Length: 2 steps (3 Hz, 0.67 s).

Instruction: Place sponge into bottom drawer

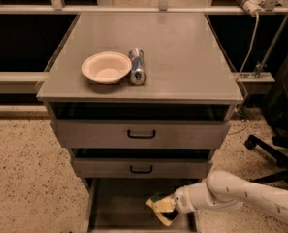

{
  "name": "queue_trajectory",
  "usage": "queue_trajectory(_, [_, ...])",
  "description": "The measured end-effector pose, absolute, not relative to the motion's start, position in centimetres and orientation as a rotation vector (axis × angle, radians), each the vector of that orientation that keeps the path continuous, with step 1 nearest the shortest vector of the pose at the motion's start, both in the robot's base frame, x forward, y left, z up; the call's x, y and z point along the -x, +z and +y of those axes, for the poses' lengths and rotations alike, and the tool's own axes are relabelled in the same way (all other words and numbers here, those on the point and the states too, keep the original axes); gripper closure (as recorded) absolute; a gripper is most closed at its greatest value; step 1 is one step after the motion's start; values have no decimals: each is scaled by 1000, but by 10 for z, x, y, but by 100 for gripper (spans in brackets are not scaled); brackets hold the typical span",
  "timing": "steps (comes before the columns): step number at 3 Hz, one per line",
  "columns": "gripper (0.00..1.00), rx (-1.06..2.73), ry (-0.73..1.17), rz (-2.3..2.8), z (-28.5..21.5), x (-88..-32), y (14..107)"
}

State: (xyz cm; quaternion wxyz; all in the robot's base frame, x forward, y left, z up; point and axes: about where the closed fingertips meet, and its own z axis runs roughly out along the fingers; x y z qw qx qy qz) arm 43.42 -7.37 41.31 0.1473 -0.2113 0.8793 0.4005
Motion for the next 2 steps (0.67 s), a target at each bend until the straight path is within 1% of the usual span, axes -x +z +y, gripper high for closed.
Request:
queue_trajectory(1, [100,600,1151,2632,-58,-428,362])
queue_trajectory(2, [100,609,1157,2640,-53,-426,358])
